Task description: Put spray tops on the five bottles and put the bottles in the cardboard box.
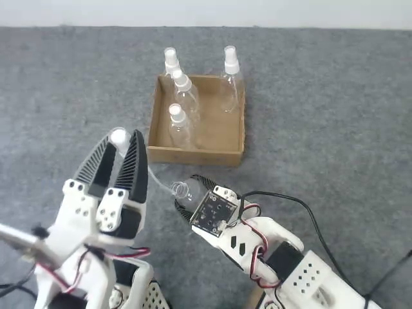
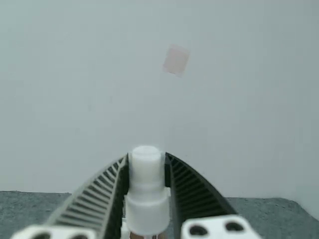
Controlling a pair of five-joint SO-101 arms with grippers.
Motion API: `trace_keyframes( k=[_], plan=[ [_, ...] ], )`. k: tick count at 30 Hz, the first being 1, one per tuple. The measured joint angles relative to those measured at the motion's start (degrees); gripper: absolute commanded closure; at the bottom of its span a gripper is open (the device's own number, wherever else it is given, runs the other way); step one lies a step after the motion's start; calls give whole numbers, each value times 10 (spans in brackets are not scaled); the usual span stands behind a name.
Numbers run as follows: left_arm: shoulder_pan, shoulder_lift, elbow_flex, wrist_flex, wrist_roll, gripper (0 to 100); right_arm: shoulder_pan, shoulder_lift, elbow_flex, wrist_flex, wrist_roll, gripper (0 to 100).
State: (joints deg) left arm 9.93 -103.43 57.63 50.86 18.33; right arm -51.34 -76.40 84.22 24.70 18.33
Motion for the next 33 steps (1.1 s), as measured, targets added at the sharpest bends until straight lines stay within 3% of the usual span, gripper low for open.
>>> trace_keyframes(
  k=[12,27,33],
  plan=[
    [47,0,33,-13,0,987,0,0,0,0,2,991],
    [55,0,62,-13,-18,987,20,0,1,-49,3,992],
    [113,0,91,-13,-52,987,35,0,1,-57,-25,992]
  ],
)
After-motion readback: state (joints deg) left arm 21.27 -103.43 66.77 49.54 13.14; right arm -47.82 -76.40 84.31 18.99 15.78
